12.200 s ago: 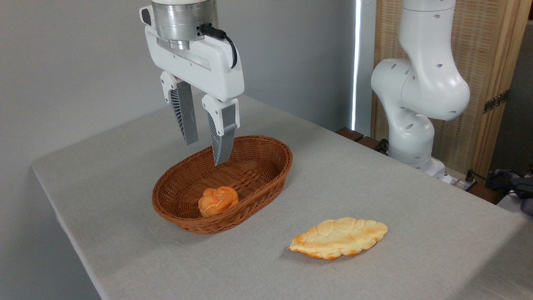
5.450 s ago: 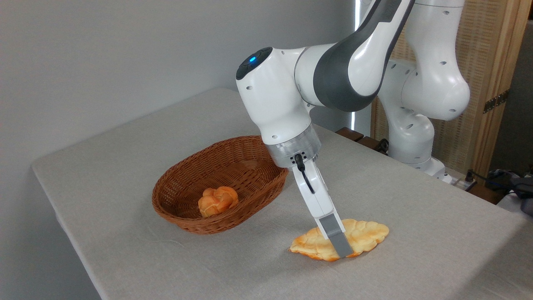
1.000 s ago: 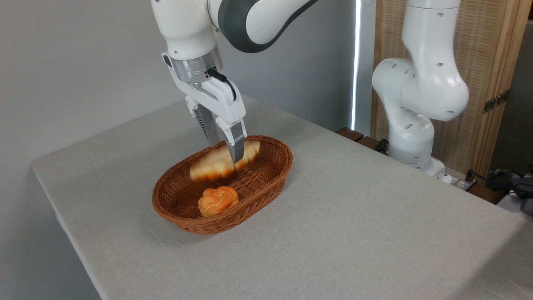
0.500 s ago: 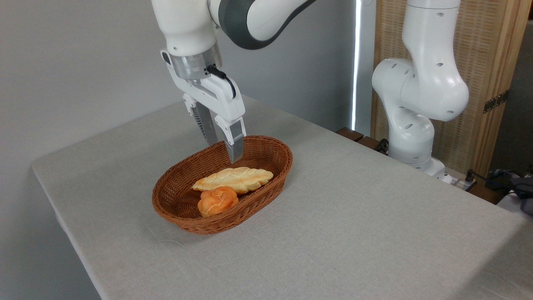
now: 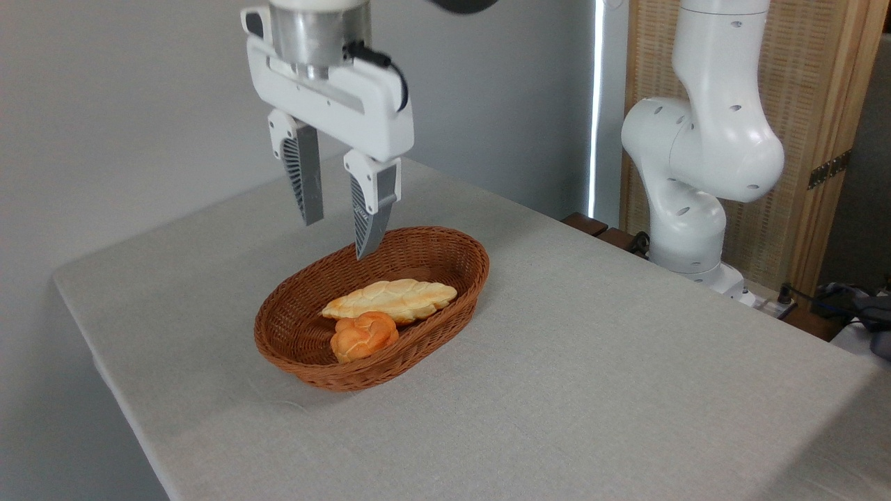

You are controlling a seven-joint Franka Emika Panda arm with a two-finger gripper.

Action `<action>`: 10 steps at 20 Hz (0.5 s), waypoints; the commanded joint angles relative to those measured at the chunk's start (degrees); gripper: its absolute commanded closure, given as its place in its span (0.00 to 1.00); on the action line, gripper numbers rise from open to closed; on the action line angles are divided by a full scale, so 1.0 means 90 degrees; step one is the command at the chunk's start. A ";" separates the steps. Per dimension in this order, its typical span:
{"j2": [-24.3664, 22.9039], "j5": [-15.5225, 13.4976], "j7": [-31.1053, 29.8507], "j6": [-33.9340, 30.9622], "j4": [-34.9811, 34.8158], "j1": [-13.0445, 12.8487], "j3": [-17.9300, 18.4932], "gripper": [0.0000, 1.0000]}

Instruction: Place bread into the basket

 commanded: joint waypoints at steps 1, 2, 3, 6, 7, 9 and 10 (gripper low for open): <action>0.0196 0.0129 0.0386 -0.0180 0.0441 -0.0044 0.0284 0.00; 0.0206 0.0187 0.0514 -0.0229 0.0450 -0.0044 0.0284 0.00; 0.0216 0.0304 0.0660 -0.0297 0.0460 -0.0044 0.0284 0.00; 0.0420 0.0344 0.0603 -0.0366 0.0664 -0.0054 0.0255 0.00; 0.0566 0.0344 0.0584 -0.0482 0.0839 -0.0054 0.0255 0.00; 0.0819 0.0334 0.0583 -0.0803 0.1258 -0.0054 0.0245 0.00; 0.0889 0.0334 0.0583 -0.0931 0.1358 -0.0054 0.0236 0.00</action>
